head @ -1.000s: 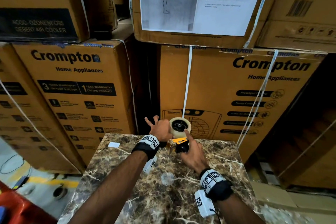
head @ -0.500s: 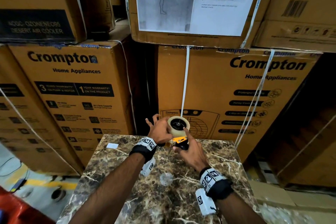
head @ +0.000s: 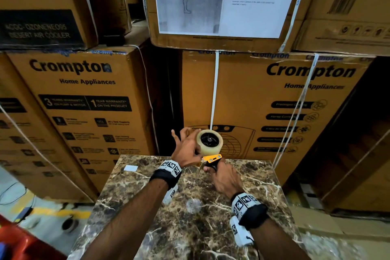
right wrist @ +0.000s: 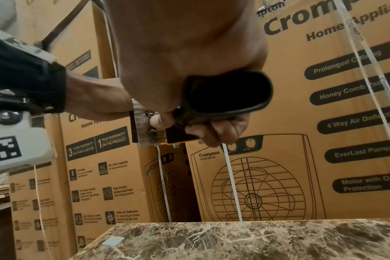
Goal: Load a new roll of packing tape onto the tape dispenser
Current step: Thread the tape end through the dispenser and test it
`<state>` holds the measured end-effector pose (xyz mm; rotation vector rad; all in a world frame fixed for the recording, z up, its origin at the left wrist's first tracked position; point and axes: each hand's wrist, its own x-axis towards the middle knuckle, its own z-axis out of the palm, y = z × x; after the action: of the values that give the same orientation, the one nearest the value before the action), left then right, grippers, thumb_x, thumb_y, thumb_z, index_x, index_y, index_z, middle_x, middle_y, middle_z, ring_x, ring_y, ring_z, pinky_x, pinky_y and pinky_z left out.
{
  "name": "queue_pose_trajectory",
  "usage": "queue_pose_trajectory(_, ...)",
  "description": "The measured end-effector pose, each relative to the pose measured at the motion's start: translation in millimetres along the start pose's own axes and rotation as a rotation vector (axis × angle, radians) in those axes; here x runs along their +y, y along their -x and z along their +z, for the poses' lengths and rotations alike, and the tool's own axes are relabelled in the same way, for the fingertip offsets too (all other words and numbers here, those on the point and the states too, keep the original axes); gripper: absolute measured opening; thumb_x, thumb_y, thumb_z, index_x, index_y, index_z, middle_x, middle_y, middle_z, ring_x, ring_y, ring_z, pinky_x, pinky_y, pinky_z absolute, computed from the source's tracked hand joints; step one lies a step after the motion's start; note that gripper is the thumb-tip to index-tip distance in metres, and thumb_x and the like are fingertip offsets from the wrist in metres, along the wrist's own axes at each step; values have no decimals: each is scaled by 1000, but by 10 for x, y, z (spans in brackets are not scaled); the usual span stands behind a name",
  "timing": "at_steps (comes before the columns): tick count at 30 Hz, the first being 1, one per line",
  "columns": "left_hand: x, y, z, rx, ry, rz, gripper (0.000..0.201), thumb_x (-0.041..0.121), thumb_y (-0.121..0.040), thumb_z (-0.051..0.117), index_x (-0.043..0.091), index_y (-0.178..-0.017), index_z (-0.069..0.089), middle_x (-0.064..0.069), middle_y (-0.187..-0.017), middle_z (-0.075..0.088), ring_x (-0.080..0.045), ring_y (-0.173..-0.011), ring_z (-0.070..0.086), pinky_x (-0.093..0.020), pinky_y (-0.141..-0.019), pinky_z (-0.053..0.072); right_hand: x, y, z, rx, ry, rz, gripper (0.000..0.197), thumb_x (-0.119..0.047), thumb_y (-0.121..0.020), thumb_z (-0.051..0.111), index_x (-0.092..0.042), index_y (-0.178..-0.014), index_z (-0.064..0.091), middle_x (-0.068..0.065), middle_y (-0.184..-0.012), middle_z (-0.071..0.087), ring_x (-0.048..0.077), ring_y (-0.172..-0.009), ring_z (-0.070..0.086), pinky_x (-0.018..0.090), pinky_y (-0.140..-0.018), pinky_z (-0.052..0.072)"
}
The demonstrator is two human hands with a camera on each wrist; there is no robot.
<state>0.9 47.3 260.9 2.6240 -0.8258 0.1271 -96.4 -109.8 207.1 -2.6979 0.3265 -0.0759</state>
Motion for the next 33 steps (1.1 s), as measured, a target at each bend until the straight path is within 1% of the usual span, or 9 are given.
queue_pose_trajectory(2, 32, 13, 0, -28, -85, 53, 16, 26, -66, 64, 16, -73, 74, 5, -158, 34, -32, -144, 15, -78, -108, -10, -2, -31, 2, -20, -21, 20, 52, -63, -98, 48, -14, -116, 49, 8, -105, 66, 30, -91, 67, 42, -78, 58)
queue_pose_trajectory(4, 46, 28, 22, -37, -88, 92, 12, 26, -65, 63, 17, -63, 70, 9, -160, 31, -29, -144, 13, -77, -108, -10, 11, -78, -21, -17, -31, 42, 54, -64, -97, 48, -13, -115, 51, 9, -105, 67, 32, -91, 67, 42, -76, 57)
queue_pose_trajectory(10, -164, 99, 42, -17, 86, 96, 17, 27, -66, 72, 26, -82, 73, 6, -147, 49, -24, -143, 19, -69, -114, -10, 313, -200, -131, -21, -150, 127, 60, -73, -91, 50, -20, -113, 65, 9, -106, 74, 30, -90, 69, 38, -75, 55)
queue_pose_trajectory(15, -157, 92, 34, -32, 116, 50, 25, 28, -66, 69, 25, -91, 75, 1, -144, 52, -23, -140, 23, -65, -117, -2, 394, -172, -191, -41, -222, 123, 44, -62, -95, 56, -25, -112, 71, 4, -104, 71, 29, -95, 67, 33, -76, 47)
queue_pose_trajectory(18, -138, 93, -13, -75, 85, 37, 15, 21, -71, 67, 16, -81, 78, 3, -144, 54, -22, -134, 32, -59, -117, 15, 435, -175, -141, -66, -317, 114, 41, -62, -91, 60, -28, -109, 75, 0, -102, 75, 25, -94, 69, 37, -85, 55)
queue_pose_trajectory(23, -153, 174, -5, -241, 200, -52, 13, 23, -74, 60, 21, -69, 72, -3, -110, 73, -19, -102, 66, -43, -87, 57, 524, -93, -15, -128, -350, 94, 37, -59, -92, 62, -32, -113, 75, -6, -106, 75, 18, -93, 68, 31, -79, 51)
queue_pose_trajectory(26, -157, 264, 85, -287, 252, -81, 13, 18, -79, 60, 20, -70, 69, 0, -82, 70, -14, -74, 64, -39, -72, 59, 554, 17, 100, -170, -407, 105, 30, -51, -94, 66, -27, -108, 76, -5, -99, 76, 16, -88, 70, 33, -81, 56)
queue_pose_trajectory(29, -162, 401, 197, -313, 303, -122, 13, 18, -83, 58, 20, -76, 69, -4, -83, 71, -22, -78, 67, -40, -71, 57, 614, 108, 186, -218, -504, 138, 24, -44, -91, 73, -23, -102, 77, -5, -95, 77, 16, -92, 72, 34, -89, 56)
queue_pose_trajectory(33, -200, 598, 423, -329, 337, -171, 11, 17, -92, 59, 13, -86, 68, -5, -78, 68, -22, -68, 62, -28, -58, 47, 685, 301, 294, -307, -625, 169, 7, -33, -92, 76, -26, -90, 74, -14, -85, 75, 3, -83, 71, 21, -78, 54)
